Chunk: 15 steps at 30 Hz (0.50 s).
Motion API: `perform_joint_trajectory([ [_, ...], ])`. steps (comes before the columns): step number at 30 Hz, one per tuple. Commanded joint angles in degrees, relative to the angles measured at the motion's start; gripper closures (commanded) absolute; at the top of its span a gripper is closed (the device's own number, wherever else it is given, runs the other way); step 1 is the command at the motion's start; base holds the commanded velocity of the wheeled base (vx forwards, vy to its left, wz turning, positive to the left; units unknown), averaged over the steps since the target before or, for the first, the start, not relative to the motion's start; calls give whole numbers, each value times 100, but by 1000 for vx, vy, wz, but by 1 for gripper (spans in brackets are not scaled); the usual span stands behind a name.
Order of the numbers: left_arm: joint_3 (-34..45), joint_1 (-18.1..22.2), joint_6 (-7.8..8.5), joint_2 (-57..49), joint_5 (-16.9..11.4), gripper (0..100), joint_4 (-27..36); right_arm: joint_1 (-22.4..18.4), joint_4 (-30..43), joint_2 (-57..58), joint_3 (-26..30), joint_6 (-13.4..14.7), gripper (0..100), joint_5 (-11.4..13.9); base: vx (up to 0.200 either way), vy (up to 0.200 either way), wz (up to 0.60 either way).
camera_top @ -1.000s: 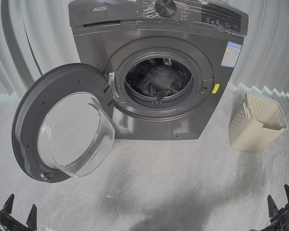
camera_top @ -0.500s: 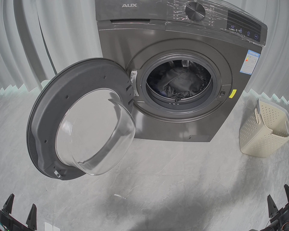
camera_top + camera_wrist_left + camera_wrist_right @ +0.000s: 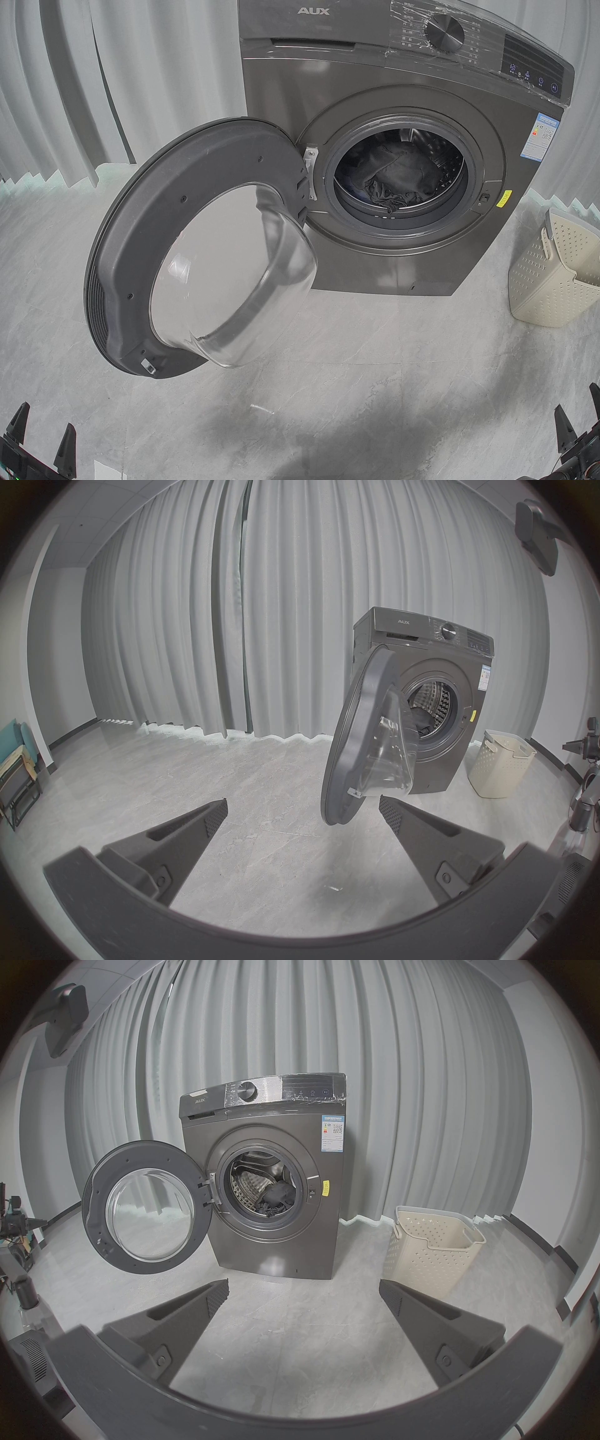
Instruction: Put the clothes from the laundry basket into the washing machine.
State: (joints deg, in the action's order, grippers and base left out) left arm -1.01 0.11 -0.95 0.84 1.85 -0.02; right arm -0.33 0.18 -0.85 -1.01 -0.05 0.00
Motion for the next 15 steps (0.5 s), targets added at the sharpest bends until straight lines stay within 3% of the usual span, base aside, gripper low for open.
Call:
perform_joint_trajectory([
  [1, 101, 7, -2, -67, -1, 0, -6, -2, -1, 85, 101, -4, 0, 0, 0, 0, -600],
  [5, 101, -2, -2, -58, 8, 0, -6, -2, -1, 85, 101, -4, 0, 0, 0, 0, 0],
  [15, 101, 7, -10, -67, -10, 0, -6, -2, -1, 85, 101, -4, 0, 0, 0, 200, 0],
])
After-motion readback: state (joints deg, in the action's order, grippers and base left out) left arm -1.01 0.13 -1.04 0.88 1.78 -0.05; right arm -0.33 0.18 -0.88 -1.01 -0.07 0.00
